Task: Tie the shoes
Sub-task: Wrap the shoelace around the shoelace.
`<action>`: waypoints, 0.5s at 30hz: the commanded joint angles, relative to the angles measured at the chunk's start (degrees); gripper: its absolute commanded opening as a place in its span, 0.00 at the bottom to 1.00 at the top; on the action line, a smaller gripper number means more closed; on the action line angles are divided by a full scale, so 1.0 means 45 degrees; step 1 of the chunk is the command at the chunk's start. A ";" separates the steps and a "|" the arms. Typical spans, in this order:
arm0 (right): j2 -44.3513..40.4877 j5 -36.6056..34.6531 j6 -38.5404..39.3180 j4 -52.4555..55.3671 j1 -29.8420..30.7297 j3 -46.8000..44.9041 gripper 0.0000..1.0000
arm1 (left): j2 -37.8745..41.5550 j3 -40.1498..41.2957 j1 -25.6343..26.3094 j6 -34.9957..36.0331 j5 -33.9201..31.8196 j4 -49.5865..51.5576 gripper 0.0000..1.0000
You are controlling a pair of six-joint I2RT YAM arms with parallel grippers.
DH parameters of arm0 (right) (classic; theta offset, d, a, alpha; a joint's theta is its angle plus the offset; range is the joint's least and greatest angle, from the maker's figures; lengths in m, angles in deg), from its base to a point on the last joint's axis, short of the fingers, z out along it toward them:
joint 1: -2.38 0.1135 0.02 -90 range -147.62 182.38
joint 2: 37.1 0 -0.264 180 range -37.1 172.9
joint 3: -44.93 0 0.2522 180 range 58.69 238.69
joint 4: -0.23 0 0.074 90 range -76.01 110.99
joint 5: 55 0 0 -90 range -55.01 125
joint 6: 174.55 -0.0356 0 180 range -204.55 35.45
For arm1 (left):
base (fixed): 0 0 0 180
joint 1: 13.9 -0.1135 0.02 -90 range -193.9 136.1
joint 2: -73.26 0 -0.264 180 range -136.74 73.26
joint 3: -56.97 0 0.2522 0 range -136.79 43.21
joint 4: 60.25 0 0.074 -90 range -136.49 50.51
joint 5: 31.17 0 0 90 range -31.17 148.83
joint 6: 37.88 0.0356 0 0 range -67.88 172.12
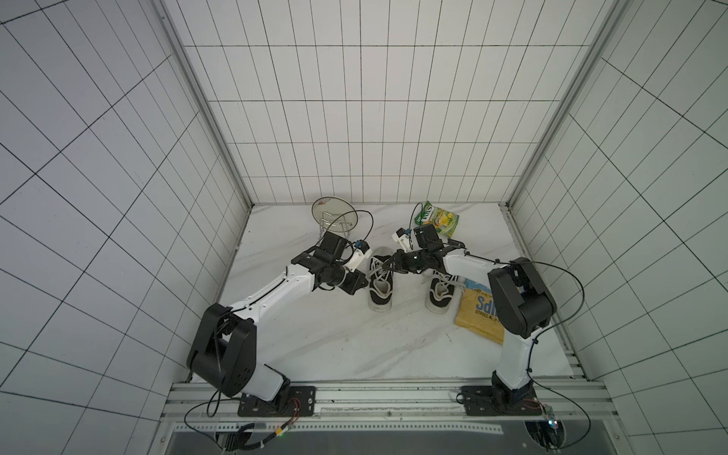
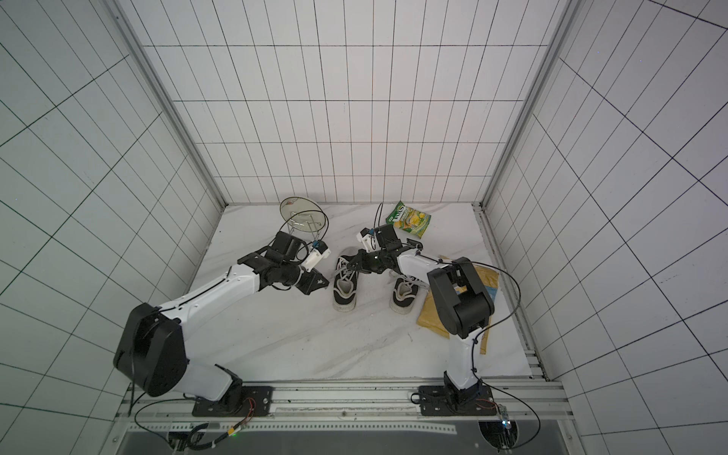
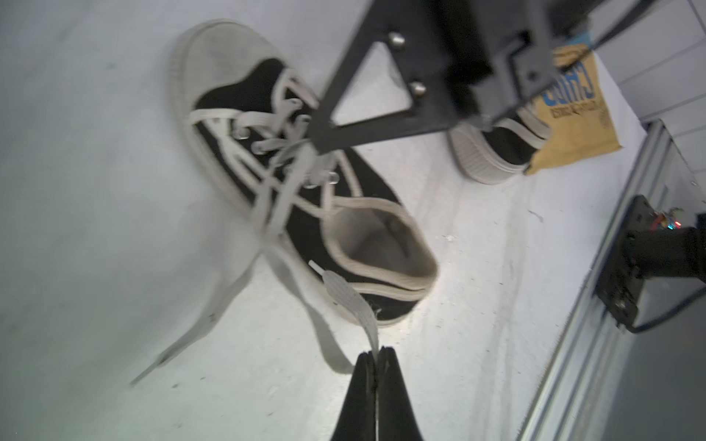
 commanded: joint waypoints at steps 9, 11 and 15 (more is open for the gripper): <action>0.0338 0.0388 0.0433 0.0269 -0.0214 0.0706 0.00 | -0.2993 -0.2834 0.2973 0.0719 0.0987 -0.0214 0.08; 0.0351 0.0471 0.0486 0.0268 -0.0219 0.0686 0.00 | -0.2967 -0.2814 0.2920 0.0487 0.0679 -0.0464 0.35; 0.0376 0.0681 0.0660 0.0265 -0.0248 0.0724 0.00 | -0.2143 -0.2102 0.2151 -0.0051 0.0978 -0.1158 0.61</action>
